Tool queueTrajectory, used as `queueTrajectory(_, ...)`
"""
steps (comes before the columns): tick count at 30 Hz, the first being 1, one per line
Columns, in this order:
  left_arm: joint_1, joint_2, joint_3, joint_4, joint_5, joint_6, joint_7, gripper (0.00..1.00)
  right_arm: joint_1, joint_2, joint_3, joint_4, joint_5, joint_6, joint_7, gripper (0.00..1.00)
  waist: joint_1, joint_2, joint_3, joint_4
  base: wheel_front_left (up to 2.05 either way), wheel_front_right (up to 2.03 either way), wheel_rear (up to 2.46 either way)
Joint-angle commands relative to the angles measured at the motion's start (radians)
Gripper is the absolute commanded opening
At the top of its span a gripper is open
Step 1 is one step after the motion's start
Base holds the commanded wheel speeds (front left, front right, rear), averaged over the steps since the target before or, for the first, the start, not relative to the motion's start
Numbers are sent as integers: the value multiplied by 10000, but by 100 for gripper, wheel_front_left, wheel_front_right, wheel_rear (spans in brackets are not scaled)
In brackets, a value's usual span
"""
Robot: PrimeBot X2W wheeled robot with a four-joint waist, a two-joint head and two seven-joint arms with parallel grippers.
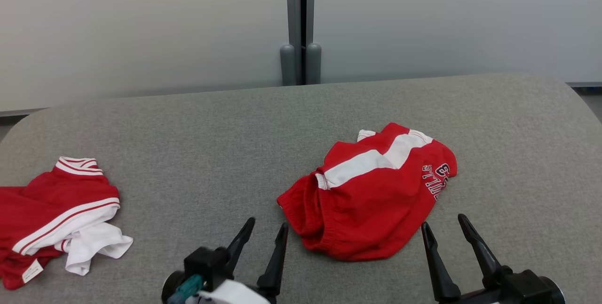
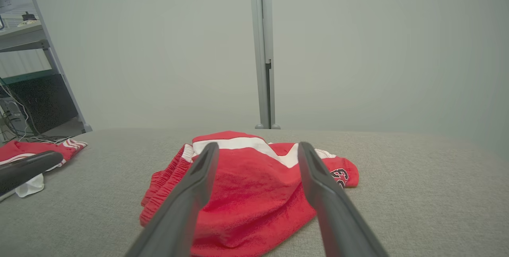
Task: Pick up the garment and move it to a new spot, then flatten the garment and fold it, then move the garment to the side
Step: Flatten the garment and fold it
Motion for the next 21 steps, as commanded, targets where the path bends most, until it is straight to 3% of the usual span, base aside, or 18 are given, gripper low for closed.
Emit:
queueTrajectory(1, -866, 22, -569, 178, -592, 31, 454, 100, -146, -19, -42, 8, -137, -21, -5, 100, 0, 0, 295, -227, 0, 0, 0)
queueTrajectory(10, -2746, 26, -1548, 223, -2639, 383, 2182, 100, -547, -40, -31, -116, -186, -21, -5, 100, 0, 0, 1175, -658, 0, 0, 0)
queueTrajectory(14, -3438, 25, -1543, 599, -3168, 574, 2378, 100, -815, -44, -55, -155, -150, -21, -5, 100, 0, 0, 1563, -867, 0, 0, 0)
queueTrajectory(21, -3891, 29, -1708, 1124, -3807, 481, 2473, 100, -1087, -33, -186, -215, -85, -21, -5, 100, 0, 0, 1934, -1085, 0, 0, 0)
